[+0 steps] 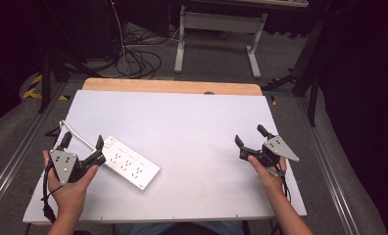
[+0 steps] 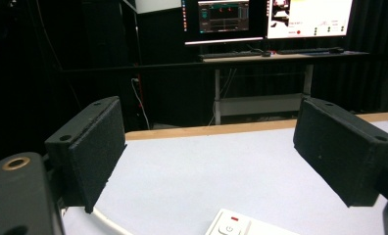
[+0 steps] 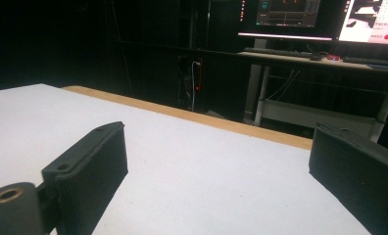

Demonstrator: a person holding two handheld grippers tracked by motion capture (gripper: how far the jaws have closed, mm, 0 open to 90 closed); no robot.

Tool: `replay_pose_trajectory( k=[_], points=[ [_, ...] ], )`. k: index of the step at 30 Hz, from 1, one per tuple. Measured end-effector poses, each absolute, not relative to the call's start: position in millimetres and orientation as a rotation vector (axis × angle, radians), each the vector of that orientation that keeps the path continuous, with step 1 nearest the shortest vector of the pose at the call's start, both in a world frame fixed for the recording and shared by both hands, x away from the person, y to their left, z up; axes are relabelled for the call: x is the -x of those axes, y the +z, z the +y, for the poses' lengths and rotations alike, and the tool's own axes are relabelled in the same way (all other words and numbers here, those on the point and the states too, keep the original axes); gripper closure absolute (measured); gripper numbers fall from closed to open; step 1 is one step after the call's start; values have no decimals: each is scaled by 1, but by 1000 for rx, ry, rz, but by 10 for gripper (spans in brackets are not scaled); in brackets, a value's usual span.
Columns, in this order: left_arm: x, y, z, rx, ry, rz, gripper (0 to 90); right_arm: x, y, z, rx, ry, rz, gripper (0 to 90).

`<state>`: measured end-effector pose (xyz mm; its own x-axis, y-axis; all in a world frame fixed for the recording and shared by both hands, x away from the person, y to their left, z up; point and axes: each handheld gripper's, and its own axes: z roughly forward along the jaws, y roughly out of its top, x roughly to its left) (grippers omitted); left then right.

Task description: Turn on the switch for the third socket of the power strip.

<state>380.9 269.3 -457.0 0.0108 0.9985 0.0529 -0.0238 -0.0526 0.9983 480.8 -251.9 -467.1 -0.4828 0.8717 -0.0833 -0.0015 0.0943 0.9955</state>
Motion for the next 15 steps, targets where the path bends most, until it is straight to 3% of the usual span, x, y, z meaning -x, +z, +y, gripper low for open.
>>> replay_pose_trajectory(
  k=[10,15],
  points=[
    [-381,-456,270,-1226,1255,1164,173,-481,-467,-252,-873,1480,1629,78],
    [-381,-456,270,-1220,1260,1164,294,-480,-467,-252,-871,1480,1629,78]
  ],
)
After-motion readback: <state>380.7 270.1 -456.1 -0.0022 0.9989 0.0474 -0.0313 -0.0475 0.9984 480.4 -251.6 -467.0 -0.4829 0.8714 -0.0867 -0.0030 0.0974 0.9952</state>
